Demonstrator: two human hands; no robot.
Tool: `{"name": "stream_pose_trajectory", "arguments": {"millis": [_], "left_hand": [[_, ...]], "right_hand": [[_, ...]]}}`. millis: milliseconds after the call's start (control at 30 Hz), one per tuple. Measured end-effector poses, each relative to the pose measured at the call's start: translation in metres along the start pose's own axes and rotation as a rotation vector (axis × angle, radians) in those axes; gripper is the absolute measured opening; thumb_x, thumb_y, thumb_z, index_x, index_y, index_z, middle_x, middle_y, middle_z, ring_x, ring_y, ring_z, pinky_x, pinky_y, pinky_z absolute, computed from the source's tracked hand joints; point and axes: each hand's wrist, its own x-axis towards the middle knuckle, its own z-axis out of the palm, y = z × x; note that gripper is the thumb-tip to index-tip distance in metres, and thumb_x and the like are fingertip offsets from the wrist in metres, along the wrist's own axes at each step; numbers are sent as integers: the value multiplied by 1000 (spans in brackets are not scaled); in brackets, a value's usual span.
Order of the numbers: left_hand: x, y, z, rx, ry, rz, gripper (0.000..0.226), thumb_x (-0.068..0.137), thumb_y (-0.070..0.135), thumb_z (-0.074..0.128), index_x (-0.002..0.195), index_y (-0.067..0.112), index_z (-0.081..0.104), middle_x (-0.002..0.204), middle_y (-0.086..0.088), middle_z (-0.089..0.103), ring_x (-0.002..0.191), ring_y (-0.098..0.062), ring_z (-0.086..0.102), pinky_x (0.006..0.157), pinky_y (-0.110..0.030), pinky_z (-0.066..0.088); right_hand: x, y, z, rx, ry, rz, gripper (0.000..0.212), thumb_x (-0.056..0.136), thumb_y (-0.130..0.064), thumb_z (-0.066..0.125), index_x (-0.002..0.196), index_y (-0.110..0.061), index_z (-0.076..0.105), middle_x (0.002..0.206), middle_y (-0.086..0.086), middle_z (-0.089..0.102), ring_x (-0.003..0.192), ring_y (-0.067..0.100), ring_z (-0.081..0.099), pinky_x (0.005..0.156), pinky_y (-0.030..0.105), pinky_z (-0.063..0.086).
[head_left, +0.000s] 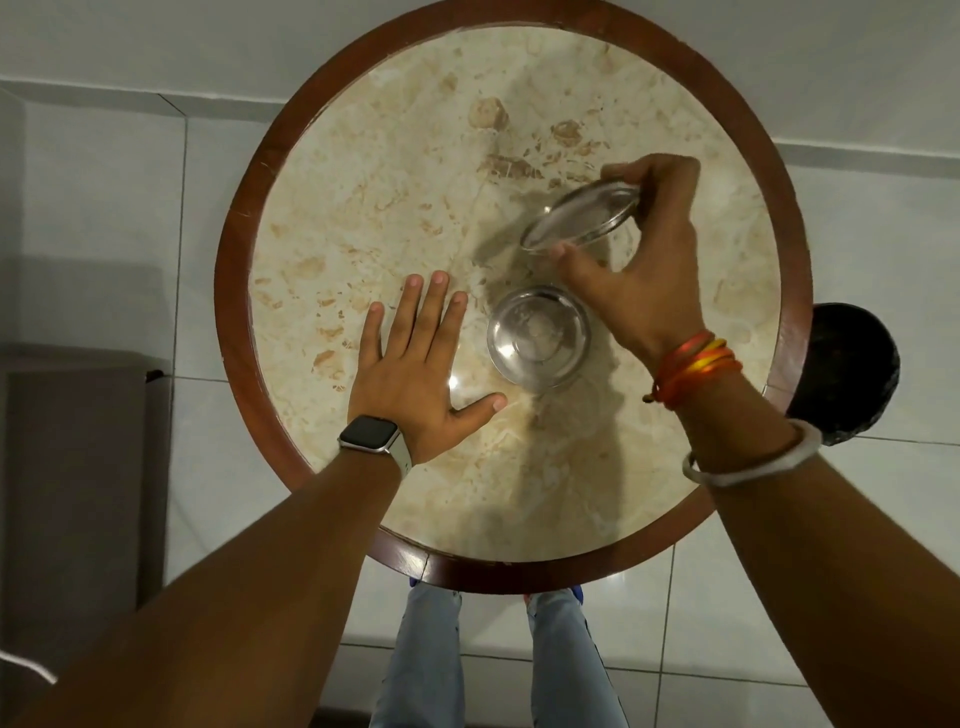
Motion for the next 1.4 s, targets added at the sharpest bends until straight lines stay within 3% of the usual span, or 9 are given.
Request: {"name": "stream_pose_trajectory", "arguments": {"millis": [167,333,500,633,800,933,1033,1233,1400], "left_hand": [[0,0,0,0,-9,0,116,90,92,30,174,17,1,182,-6,-10,168,-28,-11,133,-63,4],[0,-1,0,0,1,4,115,90,91,32,174,17,4,182,-6,-9,168,-28,-10,133,-62,3],[0,-1,0,-6,-3,7,115,91,91,31,174,17,3,182,-6,-10,168,-28,-11,133,-62,4],[0,0,0,-7,-12,8,115,90,92,31,174,18,2,182,-5,-11,168,-27,-12,133,-62,2],[0,0,-1,-5,-19,12,115,90,92,30,174,18,0,182,-5,-13,168,-27,-13,133,-62,2],[1,0,-3,-7,-30,17,114,90,93,20,173,17,-1,181,-5,-14,168,-28,-14,133,-62,2],[1,-1,-3,-5,-31,20,115,89,93,18,173,18,-2,181,-6,-16,167,-28,-15,133,-62,1],[0,0,-5,-16,-31,26,115,89,90,29,173,18,-3,181,-5,-16,167,-28,-16,133,-62,0],[-1,3,-2,-17,4,7,116,90,92,28,174,16,2,182,-6,-10,168,-29,-11,133,-61,-2]], "right_hand": [[14,16,16,-7,-80,37,75,75,-32,93,123,-15,37,130,-4,57,120,5,64,102,23,56],[20,34,21,-122,-71,75,81,69,-42,95,127,-21,44,135,-3,60,127,24,63,111,56,51],[13,33,22,-289,-112,66,96,72,-47,85,153,-13,45,146,-5,58,135,16,56,130,55,22],[1,34,19,-210,-37,128,93,78,-44,84,156,-13,44,153,1,56,143,24,55,123,63,35],[-70,20,25,-121,76,184,88,83,-43,86,154,-14,42,151,5,53,142,28,53,118,59,44],[-113,18,43,-218,3,161,101,76,-49,91,157,-16,39,155,-1,48,149,17,44,128,47,32],[-120,21,50,-275,-38,101,111,75,-56,91,162,-14,35,168,6,42,159,23,35,132,32,18],[-118,18,50,-297,-41,123,111,77,-73,80,163,-19,35,169,4,43,160,26,37,130,39,20],[-108,19,42,-280,-78,213,115,66,-57,100,160,-22,45,160,-5,50,155,15,33,126,39,22]]}}
